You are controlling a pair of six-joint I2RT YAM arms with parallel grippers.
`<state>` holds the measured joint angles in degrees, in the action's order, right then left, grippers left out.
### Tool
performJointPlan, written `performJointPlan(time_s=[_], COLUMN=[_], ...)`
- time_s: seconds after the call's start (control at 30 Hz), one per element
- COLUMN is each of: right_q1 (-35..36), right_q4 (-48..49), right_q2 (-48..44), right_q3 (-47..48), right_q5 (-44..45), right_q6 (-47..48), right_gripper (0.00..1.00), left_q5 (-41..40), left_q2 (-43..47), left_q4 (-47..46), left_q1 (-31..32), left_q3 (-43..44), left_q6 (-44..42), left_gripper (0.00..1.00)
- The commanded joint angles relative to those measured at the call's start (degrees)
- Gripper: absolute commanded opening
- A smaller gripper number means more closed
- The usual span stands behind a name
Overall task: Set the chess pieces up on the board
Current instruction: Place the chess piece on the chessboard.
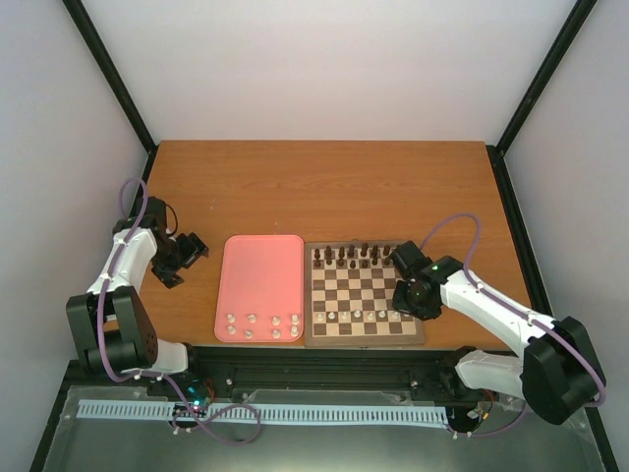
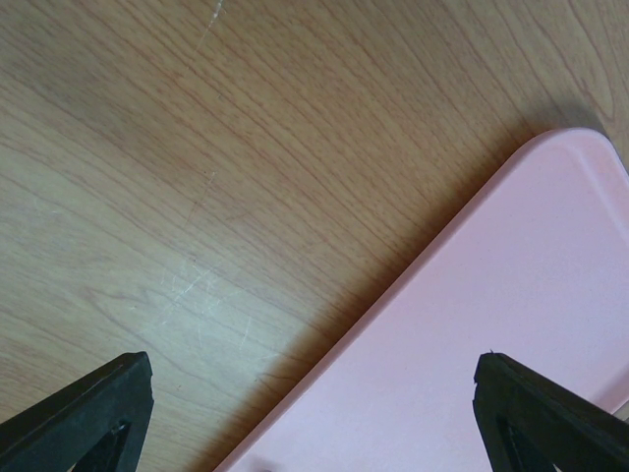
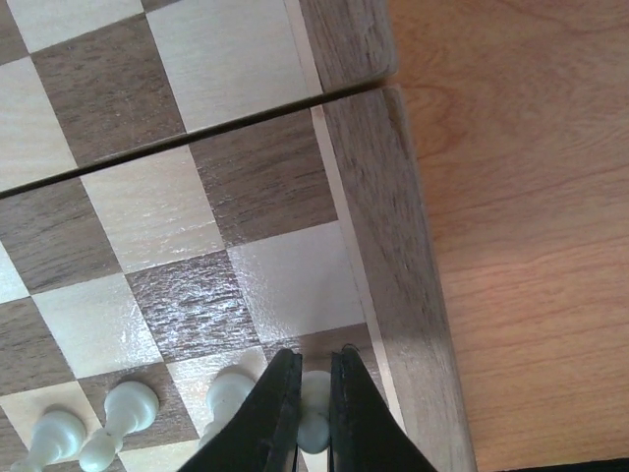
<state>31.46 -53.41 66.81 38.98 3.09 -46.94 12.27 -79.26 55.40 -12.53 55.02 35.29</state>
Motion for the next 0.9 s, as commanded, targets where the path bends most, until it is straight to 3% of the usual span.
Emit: performJointPlan(time_s=[0.0, 0.43, 0.87], right_q1=[-0.9, -1.8, -1.8], right_q4=[2.0, 2.2, 1.8], right_q2=[1.1, 0.0, 0.5], right_q3=[-0.5, -3.3, -2.3], right_q5=[0.3, -0.3, -0.3], right_q6=[0.1, 0.0, 0.6], right_gripper=[0.03, 0.04, 0.23], left_q5=[0.3, 0.4, 0.2], left_q2=[1.0, 0.8, 1.2], left_q4=[0.8, 0.5, 0.7], left_q1=[-0.3, -0.3, -0.3], left_q3=[1.5, 1.2, 1.1], left_q6=[0.3, 0.4, 0.2], left_gripper=[1.0, 1.0, 1.0])
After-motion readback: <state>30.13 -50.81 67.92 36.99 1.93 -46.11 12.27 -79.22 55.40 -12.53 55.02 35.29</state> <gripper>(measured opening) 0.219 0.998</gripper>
